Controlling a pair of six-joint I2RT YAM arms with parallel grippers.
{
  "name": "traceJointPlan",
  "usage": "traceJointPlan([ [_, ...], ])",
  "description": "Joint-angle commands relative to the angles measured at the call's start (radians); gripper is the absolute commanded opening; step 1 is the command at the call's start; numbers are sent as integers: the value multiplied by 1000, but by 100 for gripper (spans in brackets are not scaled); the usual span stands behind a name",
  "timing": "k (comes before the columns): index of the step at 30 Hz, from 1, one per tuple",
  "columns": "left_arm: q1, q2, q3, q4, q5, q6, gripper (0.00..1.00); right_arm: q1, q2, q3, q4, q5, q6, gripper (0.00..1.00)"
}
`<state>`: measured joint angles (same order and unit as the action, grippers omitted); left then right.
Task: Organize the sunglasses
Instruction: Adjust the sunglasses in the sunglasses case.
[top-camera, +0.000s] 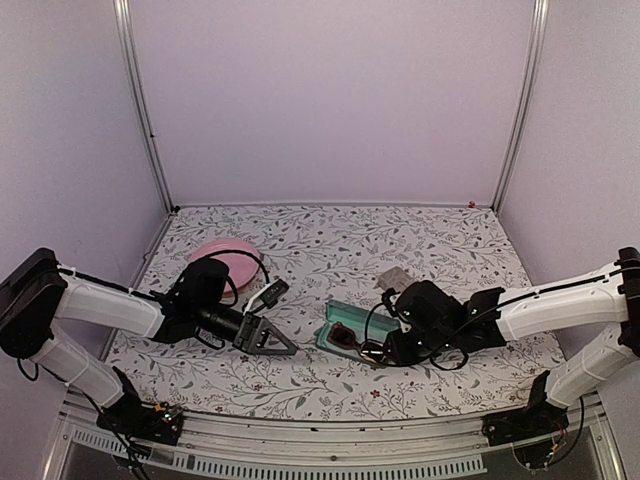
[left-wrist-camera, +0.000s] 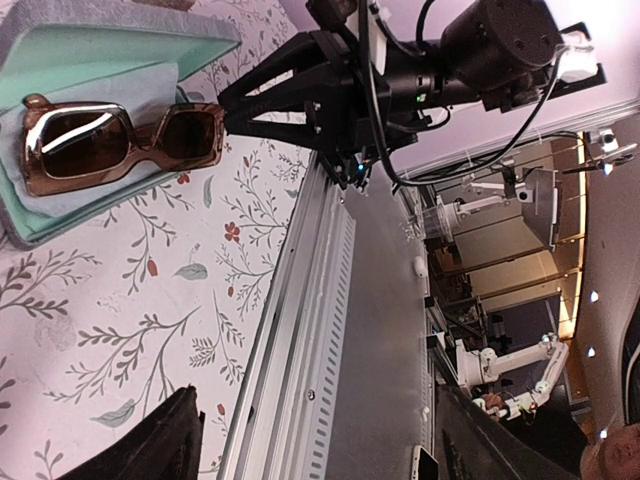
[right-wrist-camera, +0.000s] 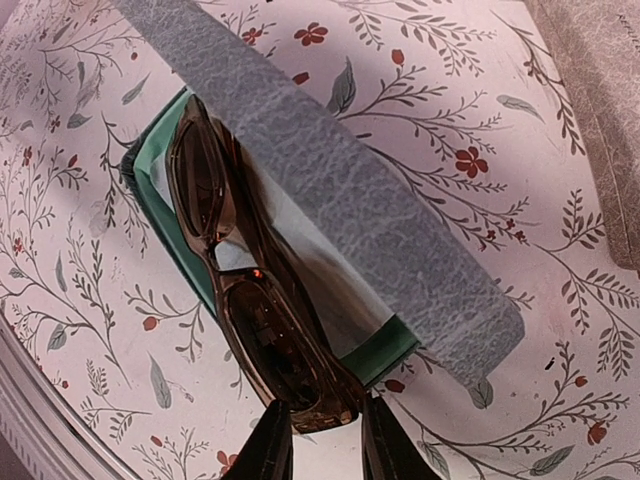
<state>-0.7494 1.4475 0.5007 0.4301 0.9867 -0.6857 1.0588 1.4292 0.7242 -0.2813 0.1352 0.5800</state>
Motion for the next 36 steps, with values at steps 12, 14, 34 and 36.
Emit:
traceJointPlan([
  [12,4,-9,-19,24,7,0,80,-33,26,8,74,-8,-37,25],
  [14,5,-11,-20,24,6,-1,80,-35,21,10,71,-6,-41,25],
  [34,5,-1,-20,41,10,-9,80,-36,-20,-77,109,-70,37,37],
  [36,5,0,-19,41,12,-8,80,-36,-17,-77,119,-78,34,36],
])
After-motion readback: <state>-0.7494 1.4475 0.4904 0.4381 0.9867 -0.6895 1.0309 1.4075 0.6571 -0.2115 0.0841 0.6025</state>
